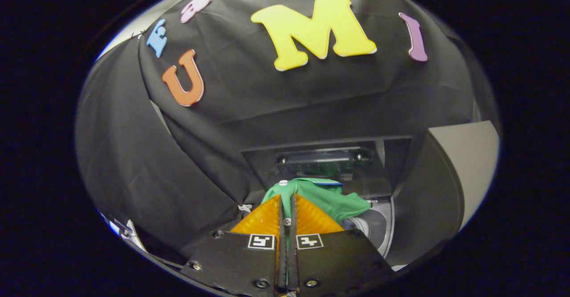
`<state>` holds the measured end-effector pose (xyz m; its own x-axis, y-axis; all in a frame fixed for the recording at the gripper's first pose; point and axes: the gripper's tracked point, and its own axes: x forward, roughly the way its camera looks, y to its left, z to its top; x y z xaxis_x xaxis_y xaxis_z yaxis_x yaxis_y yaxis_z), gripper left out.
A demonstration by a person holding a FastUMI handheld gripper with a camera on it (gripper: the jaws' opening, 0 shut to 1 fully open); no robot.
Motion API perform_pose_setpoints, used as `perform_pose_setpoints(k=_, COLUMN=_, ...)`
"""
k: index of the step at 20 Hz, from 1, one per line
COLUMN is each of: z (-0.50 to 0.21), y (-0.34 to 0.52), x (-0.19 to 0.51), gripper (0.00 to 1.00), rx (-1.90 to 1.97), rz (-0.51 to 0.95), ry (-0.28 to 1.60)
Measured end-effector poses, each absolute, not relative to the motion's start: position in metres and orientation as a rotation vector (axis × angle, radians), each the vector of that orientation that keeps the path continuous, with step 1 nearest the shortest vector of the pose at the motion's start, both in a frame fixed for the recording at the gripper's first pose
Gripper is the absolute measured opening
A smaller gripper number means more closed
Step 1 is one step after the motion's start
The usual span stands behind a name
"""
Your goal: Put the clothes into the washing machine and then close the washing machine lid.
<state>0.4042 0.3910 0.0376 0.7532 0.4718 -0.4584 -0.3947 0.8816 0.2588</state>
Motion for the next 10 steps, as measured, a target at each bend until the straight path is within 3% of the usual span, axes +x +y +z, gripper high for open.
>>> perform_pose_setpoints(k=10, z=-0.097, y=0.402, x=0.442, gripper=0.05, rx=0.088, rz=0.371, ry=0.747)
